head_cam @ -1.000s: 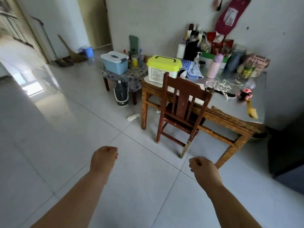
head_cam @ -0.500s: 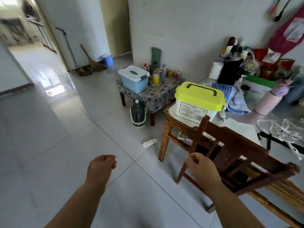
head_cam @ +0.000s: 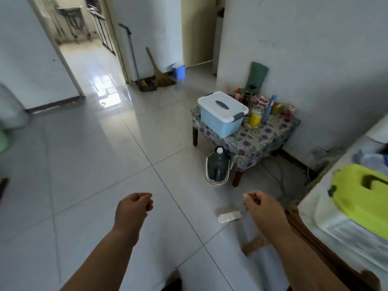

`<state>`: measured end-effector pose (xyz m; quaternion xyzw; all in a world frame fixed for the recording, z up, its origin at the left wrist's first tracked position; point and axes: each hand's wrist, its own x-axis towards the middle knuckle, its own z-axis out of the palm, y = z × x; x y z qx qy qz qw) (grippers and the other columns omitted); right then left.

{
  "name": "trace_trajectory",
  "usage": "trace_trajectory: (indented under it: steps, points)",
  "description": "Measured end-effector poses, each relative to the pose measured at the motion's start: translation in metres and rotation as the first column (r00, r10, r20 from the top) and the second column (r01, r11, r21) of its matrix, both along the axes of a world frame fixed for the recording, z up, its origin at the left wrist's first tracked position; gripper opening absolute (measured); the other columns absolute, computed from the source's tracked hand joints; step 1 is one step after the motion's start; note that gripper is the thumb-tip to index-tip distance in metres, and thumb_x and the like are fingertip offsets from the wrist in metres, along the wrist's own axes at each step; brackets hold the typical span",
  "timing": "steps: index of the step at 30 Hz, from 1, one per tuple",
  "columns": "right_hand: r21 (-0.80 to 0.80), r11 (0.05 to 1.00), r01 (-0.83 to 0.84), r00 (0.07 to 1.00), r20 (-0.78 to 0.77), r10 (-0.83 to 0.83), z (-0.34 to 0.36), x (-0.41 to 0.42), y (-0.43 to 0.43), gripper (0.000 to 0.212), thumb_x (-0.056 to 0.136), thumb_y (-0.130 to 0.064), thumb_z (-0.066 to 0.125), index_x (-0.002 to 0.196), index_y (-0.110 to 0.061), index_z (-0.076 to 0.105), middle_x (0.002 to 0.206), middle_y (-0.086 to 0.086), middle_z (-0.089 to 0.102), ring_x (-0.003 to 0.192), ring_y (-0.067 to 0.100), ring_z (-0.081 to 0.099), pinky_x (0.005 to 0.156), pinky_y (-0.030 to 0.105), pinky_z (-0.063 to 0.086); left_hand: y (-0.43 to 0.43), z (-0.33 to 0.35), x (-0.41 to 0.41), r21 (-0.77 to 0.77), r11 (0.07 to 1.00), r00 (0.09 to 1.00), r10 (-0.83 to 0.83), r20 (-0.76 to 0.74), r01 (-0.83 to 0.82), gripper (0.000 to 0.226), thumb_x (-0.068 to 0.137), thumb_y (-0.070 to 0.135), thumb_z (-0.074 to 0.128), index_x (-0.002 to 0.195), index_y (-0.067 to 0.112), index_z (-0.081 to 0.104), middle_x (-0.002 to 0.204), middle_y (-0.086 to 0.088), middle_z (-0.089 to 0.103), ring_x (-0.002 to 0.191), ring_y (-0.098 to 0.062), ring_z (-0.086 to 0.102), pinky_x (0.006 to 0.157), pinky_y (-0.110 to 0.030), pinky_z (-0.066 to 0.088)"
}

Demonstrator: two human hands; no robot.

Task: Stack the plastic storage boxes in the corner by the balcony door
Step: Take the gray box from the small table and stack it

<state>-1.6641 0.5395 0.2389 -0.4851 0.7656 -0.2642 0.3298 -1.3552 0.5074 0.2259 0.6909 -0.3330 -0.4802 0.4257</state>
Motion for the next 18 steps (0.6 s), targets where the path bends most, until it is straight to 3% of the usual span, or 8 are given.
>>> trace_trajectory:
  steps: [3,8,14,18]
  points:
    - [0.006,0.998,0.064,0.998,-0.007,-0.064,0.003,0.015,-0.065,0.013,0.093,-0.031,0.056,0.082,-0.027,0.061,0.078,-0.006,0.065,0.074,0.014,0.06,0.071,0.03,0.044,-0.074,0.003,0.019,0.021,0.999,0.999,-0.04,0.025,0.04,0.012,0.092,0.013,0.059,0.09,0.011,0.07,0.082,-0.01,0.069,0.082,-0.025,0.065,0.072,-0.035,0.048]
    - [-0.005,0.989,0.146,0.989,0.007,-0.146,0.008,0.022,-0.155,0.009,0.092,-0.03,0.058,0.084,-0.028,0.062,0.073,-0.013,0.062,0.067,0.005,0.056,0.059,0.025,0.04,-0.194,0.015,0.029,0.044,0.993,0.992,-0.113,0.062,0.11,0.013,0.092,0.011,0.057,0.088,0.012,0.07,0.082,-0.01,0.069,0.08,-0.024,0.064,0.07,-0.033,0.047]
    - [0.054,0.966,0.254,0.967,0.005,-0.254,-0.019,-0.007,-0.28,0.014,0.093,-0.036,0.056,0.09,-0.025,0.065,0.075,-0.008,0.064,0.073,0.016,0.06,0.068,0.029,0.042,-0.357,0.008,-0.006,0.05,0.974,0.971,-0.226,0.078,0.222,0.014,0.092,0.012,0.057,0.093,0.01,0.071,0.085,-0.011,0.071,0.081,-0.023,0.064,0.07,-0.033,0.047]
    - [0.083,0.956,0.281,0.953,0.09,-0.288,-0.035,-0.025,-0.376,0.024,0.093,-0.037,0.057,0.102,-0.016,0.065,0.094,0.005,0.069,0.087,0.024,0.064,0.078,0.035,0.049,-0.448,0.009,-0.03,0.066,0.964,0.96,-0.264,0.096,0.258,0.013,0.093,0.014,0.058,0.094,0.01,0.071,0.089,-0.012,0.072,0.083,-0.024,0.064,0.071,-0.032,0.047]
